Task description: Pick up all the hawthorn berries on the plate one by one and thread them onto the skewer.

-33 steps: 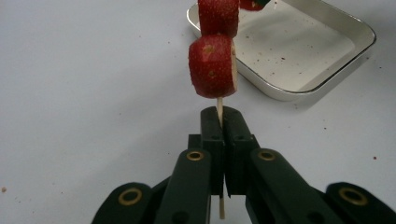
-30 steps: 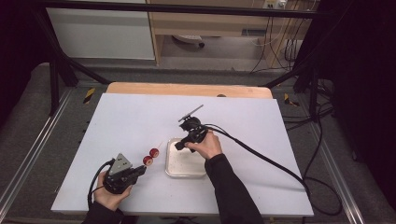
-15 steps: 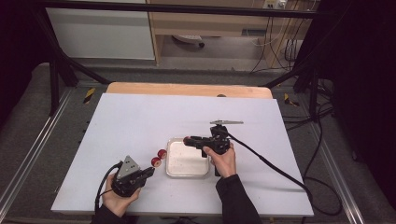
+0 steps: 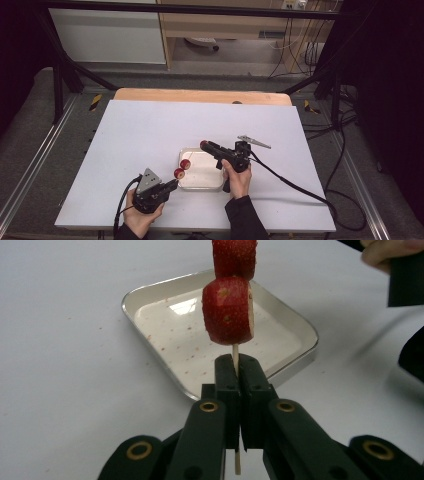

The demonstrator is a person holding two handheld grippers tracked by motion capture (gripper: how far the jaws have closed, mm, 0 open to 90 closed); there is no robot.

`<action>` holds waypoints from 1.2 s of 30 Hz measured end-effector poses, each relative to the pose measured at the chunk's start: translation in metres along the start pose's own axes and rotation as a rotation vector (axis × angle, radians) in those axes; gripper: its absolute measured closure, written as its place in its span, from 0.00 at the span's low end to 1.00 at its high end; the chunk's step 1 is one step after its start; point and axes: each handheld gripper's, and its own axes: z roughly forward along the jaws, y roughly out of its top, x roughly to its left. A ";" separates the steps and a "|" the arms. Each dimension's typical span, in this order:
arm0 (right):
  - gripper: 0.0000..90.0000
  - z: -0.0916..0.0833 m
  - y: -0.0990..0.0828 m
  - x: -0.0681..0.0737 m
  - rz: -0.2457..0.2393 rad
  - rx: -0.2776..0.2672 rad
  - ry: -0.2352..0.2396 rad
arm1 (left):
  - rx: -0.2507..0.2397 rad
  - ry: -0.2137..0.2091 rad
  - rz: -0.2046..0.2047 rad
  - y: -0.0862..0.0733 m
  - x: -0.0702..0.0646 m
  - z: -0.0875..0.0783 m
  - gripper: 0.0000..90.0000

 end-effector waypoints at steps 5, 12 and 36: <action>0.69 0.000 -0.002 0.002 0.025 -0.082 0.016 | -0.018 -0.008 -0.020 0.007 -0.011 0.005 0.98; 0.69 0.001 -0.004 0.004 0.048 -0.178 0.046 | -0.032 0.000 -0.038 0.011 -0.016 0.013 0.98; 0.69 0.004 -0.010 0.003 0.100 -0.212 0.087 | -0.050 0.020 -0.037 0.010 -0.016 0.019 0.98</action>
